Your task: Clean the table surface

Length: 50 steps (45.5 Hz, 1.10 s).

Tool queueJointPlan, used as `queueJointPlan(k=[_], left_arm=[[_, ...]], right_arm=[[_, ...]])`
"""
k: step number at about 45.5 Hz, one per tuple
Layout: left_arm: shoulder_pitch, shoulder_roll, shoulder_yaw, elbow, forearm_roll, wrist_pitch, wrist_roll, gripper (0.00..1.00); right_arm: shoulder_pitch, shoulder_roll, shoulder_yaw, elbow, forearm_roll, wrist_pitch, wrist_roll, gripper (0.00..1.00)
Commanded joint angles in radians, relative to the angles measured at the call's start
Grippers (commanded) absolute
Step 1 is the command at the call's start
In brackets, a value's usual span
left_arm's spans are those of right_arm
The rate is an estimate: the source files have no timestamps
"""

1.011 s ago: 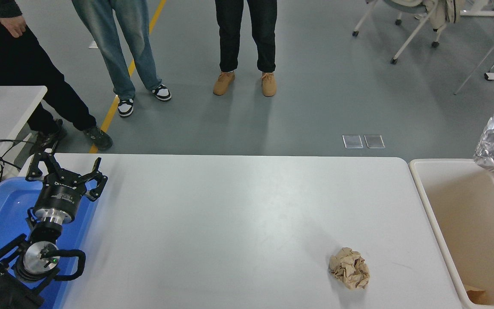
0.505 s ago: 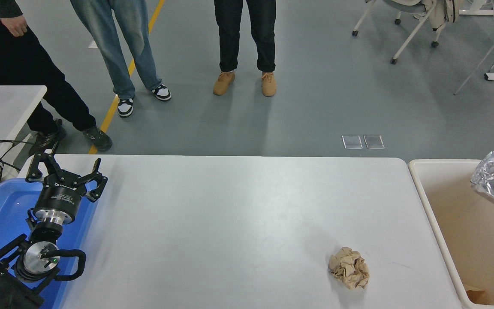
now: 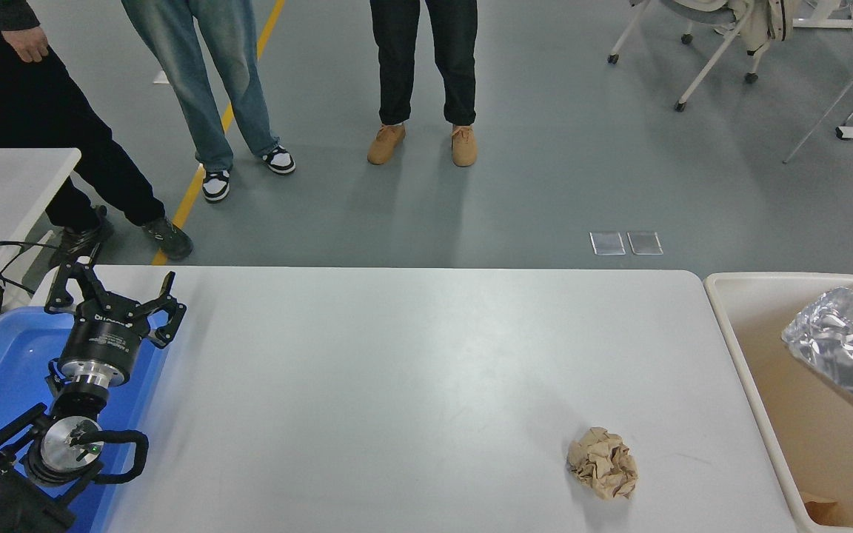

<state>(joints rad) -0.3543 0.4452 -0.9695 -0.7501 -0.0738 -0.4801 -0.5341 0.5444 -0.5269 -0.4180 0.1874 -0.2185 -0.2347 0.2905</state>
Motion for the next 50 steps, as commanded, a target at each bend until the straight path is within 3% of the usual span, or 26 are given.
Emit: queueJointPlan(k=[1, 50], left_arm=[[0.0, 0.0, 0.0, 0.0, 0.0, 0.0, 0.0, 0.99], [0.0, 0.0, 0.0, 0.0, 0.0, 0.0, 0.0, 0.99]], right_arm=[[-0.023, 0.093, 0.001, -0.069, 0.088, 0.005, -0.056, 0.0], [-0.047, 0.148, 0.262, -0.069, 0.146, 0.02, -0.18, 0.0]])
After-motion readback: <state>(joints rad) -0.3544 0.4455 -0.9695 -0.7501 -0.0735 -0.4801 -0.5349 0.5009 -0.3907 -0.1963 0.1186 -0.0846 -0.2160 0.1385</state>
